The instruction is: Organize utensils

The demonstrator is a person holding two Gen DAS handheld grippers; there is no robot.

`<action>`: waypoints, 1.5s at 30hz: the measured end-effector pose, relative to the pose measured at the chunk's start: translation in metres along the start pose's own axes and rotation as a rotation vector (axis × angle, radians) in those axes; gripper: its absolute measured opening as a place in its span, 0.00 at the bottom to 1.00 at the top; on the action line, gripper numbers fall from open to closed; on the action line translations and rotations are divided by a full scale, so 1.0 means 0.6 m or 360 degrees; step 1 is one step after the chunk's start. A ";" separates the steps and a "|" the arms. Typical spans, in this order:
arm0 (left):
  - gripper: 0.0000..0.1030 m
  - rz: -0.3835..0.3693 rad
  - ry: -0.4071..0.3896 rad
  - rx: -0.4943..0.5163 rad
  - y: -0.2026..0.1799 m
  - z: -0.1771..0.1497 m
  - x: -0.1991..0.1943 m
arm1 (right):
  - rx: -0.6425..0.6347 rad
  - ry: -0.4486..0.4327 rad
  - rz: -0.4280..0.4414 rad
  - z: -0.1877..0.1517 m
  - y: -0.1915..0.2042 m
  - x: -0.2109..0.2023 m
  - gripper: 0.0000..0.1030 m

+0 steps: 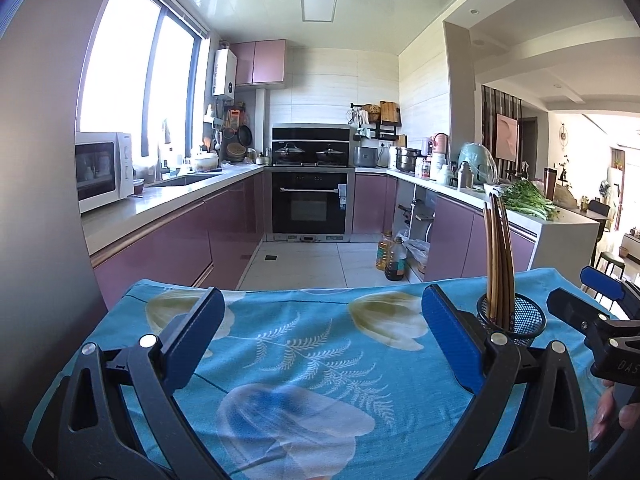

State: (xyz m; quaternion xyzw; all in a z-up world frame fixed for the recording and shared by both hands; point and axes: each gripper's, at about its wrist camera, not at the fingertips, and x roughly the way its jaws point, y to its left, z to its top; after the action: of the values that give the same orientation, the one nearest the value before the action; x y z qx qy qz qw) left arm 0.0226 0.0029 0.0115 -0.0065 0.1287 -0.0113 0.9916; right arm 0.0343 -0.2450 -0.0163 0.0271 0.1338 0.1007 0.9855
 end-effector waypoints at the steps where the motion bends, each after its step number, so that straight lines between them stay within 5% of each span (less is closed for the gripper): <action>1: 0.94 -0.0001 -0.0004 -0.0007 0.002 -0.001 -0.003 | -0.0002 -0.0002 -0.0002 0.000 0.000 -0.001 0.93; 45: 0.94 0.0014 -0.0030 -0.0007 0.006 -0.004 -0.021 | 0.0002 -0.0030 -0.0020 0.001 0.005 -0.010 0.93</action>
State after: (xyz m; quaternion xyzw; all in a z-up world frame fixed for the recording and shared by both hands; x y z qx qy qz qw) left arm 0.0099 0.0069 0.0121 -0.0081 0.1195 -0.0066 0.9928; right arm 0.0284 -0.2432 -0.0140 0.0277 0.1246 0.0941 0.9873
